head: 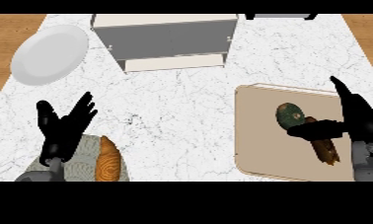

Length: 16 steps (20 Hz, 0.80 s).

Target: Pick the squash from the tray and place it in the tiered shelf

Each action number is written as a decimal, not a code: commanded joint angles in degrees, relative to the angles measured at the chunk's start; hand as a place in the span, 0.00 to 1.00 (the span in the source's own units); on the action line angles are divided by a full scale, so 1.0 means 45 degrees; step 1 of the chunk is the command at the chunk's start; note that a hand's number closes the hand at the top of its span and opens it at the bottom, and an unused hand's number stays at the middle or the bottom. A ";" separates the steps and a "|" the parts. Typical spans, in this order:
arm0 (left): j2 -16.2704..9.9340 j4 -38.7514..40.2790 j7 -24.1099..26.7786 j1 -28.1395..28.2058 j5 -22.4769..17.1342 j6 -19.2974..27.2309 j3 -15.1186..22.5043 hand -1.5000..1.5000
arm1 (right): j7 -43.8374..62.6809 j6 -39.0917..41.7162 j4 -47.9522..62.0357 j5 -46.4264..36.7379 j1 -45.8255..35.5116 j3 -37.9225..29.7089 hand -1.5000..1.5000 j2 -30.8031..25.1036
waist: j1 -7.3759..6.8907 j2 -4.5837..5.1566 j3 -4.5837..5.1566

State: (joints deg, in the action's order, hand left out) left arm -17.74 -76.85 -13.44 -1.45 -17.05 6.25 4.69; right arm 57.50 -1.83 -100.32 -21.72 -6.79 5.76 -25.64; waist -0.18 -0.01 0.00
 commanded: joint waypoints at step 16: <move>0.0806 0.0004 -0.0384 0.0033 0.1182 -0.0691 -0.1028 0.50 | -0.1134 -0.0114 0.3358 -0.3235 -0.0506 -0.0700 0.00 0.2061 | 0.0013 0.0004 0.0000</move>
State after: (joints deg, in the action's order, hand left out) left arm -15.00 -77.65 -16.37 -2.37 -12.81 3.79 0.71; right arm 54.98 -1.90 -89.59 -34.67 -8.80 4.42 -16.56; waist -0.13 0.00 0.00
